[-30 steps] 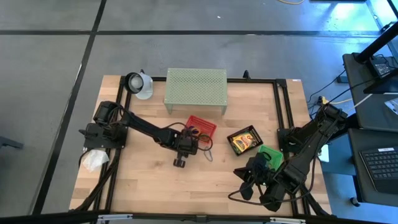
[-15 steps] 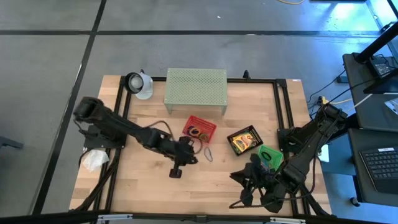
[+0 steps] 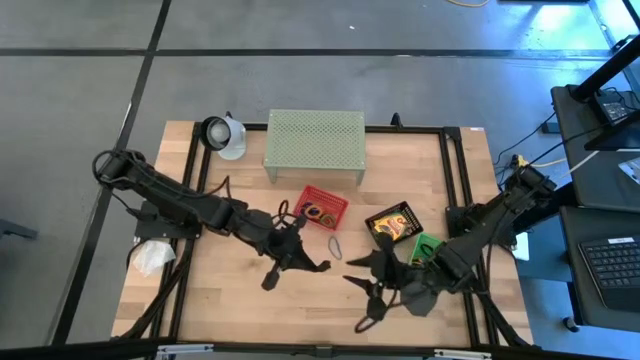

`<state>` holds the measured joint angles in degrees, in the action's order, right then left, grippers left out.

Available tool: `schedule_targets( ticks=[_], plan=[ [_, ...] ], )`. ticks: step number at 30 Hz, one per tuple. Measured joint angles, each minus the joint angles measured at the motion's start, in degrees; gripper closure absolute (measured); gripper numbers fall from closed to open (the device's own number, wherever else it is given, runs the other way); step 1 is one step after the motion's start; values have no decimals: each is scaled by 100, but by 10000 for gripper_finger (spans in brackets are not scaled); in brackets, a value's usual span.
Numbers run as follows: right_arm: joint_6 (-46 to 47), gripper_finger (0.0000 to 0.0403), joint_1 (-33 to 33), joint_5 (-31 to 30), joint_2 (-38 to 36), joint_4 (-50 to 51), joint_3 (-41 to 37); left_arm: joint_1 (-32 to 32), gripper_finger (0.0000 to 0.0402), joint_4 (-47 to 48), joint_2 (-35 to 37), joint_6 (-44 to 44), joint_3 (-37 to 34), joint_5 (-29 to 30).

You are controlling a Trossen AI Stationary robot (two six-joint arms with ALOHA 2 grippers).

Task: Pick & Place Office Desk Supplies
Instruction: Put the black rubber band into the green bin

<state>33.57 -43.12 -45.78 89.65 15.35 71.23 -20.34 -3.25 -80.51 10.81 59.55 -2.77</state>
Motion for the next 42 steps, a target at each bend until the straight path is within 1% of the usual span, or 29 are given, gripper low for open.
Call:
schedule_targets(
  ticks=[3,5,9,11,18,26,29,31,33,36,37,38,42],
  plan=[
    [-104,209,198,31,0,-310,0,2,400,-210,0,0,-1,-149],
    [-94,187,298,53,0,-454,0,2,400,-234,0,0,0,-175],
    [-101,167,427,337,10,-666,0,7,400,-242,0,-8,-2,-187],
    [-112,166,480,479,91,-810,2,8,400,-239,0,-45,-2,-196],
    [-284,181,620,542,360,-1089,-3,17,400,-310,0,-90,-2,-234],
    [-406,200,772,616,387,-1345,-3,17,400,-323,0,-99,-2,-295],
    [-447,216,817,633,387,-1397,-3,17,400,-328,0,-105,-2,-319],
    [-447,238,830,638,387,-1399,-3,17,400,-345,0,-105,-2,-317],
    [-459,275,831,636,387,-1411,-3,17,398,-345,0,-99,-2,-280],
    [-606,361,831,661,387,-1430,-3,17,389,-348,0,-98,-2,-253],
    [-723,381,831,710,387,-1454,-3,17,386,-357,0,-94,-2,-229],
    [-765,389,831,720,387,-1479,-3,17,384,-381,0,-96,-2,-221],
    [-714,397,831,721,387,-1540,-3,17,383,-434,0,-92,-2,-209]
  ],
)
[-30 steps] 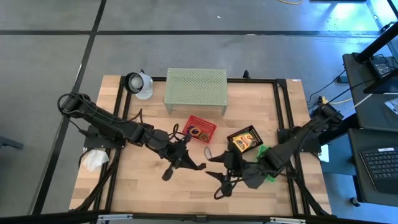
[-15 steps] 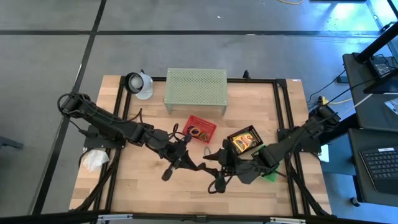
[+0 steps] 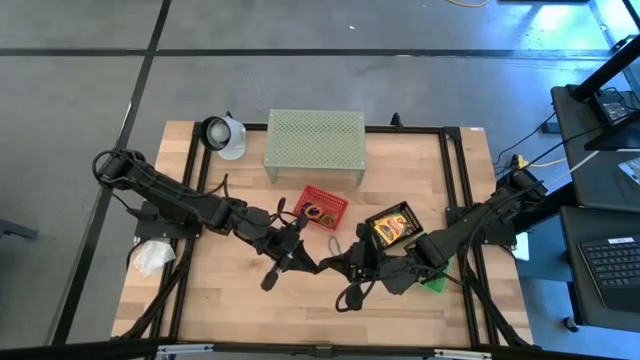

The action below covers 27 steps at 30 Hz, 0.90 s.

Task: Pick & Place Office Desk Supplies
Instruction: Put the black rubber band into the green bin

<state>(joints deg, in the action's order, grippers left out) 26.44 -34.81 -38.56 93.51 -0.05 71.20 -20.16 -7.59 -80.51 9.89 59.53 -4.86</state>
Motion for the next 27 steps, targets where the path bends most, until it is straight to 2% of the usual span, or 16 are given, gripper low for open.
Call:
schedule_targets(
  ticks=[9,13,19,23,27],
  plan=[
    [0,400,-4,-24,0,46,1,2,383,33,177,137,0,23],
    [4,401,-4,-48,-27,76,4,4,360,245,458,-23,0,342],
    [127,402,-25,-177,-282,463,4,0,316,688,765,-103,8,521],
    [1040,402,-99,-285,-625,1834,3,0,298,1115,820,-9,11,590],
    [2702,402,-299,-93,-966,3761,4,-13,293,1597,681,75,8,784]
  ],
)
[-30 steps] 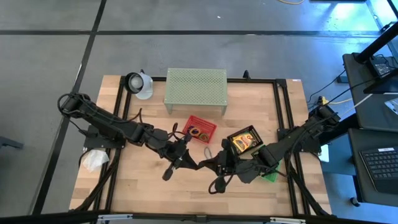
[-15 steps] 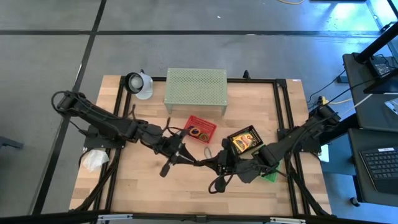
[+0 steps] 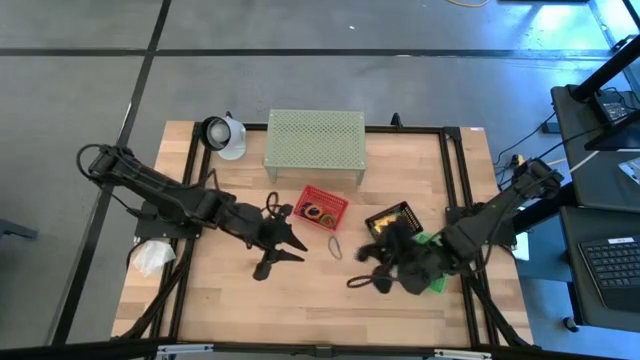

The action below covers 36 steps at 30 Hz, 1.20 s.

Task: Pick & Place Office Desk Supplies
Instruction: Put the black rubber band into the green bin

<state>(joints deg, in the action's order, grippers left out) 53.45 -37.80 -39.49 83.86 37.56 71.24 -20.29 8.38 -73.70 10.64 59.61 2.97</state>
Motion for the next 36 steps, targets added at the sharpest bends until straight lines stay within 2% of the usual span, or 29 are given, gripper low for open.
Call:
schedule_targets(
  ticks=[3,7,12,16,23,29,36],
  plan=[
    [1353,402,-210,528,-134,1449,0,-18,293,108,-179,1,-1,52],
    [2879,402,-529,1558,-138,3114,0,-61,297,129,-416,-73,-1,7],
    [3935,403,-894,2560,-138,4172,0,-61,299,180,-640,-128,-1,-12],
    [4233,403,-1058,3061,-138,4194,-178,-61,299,181,-775,-138,-1,-59],
    [4469,403,-1052,3873,-138,3909,-1007,-57,299,167,-880,-243,-1,-115],
    [4191,403,-833,4197,-136,3274,-1608,-57,300,155,-880,-321,-1,-115],
    [3985,402,-482,4369,-136,3015,-1998,-44,300,83,-880,-332,-1,-113]
  ],
)
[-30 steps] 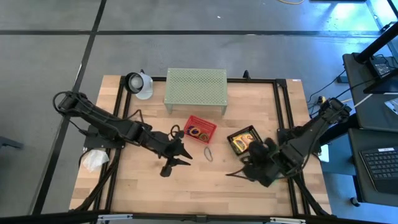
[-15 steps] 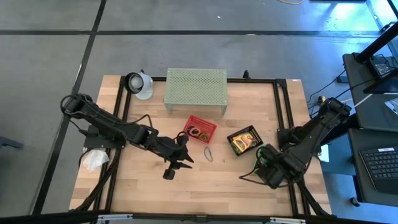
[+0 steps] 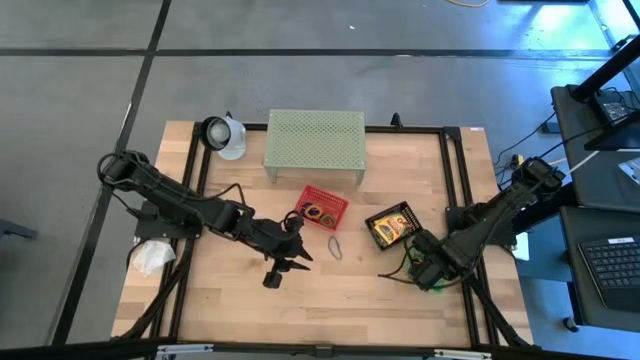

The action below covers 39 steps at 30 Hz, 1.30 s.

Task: Pick & Place Office Desk Supplies
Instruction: Put the black rubber band into the green bin, then put the blue rubber band into the green bin

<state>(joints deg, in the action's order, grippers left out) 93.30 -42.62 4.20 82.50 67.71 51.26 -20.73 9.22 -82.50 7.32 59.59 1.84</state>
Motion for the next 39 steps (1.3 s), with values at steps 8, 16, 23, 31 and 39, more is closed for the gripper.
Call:
schedule_targets(
  ticks=[8,16,23,31,39],
  plan=[
    [-97,326,106,-24,-2,-171,-8,0,300,-4,0,38,0,0],
    [-71,232,105,331,-2,168,179,0,300,0,0,41,0,-5],
    [33,233,-23,-482,-2,791,1152,0,300,-346,-352,-68,-2,-33],
    [144,263,-391,-2484,-4,669,2078,157,299,-566,-1429,-824,367,-157],
    [-129,283,-475,-3176,-2,21,2184,485,286,864,-2410,-1544,1449,-290]
  ],
)
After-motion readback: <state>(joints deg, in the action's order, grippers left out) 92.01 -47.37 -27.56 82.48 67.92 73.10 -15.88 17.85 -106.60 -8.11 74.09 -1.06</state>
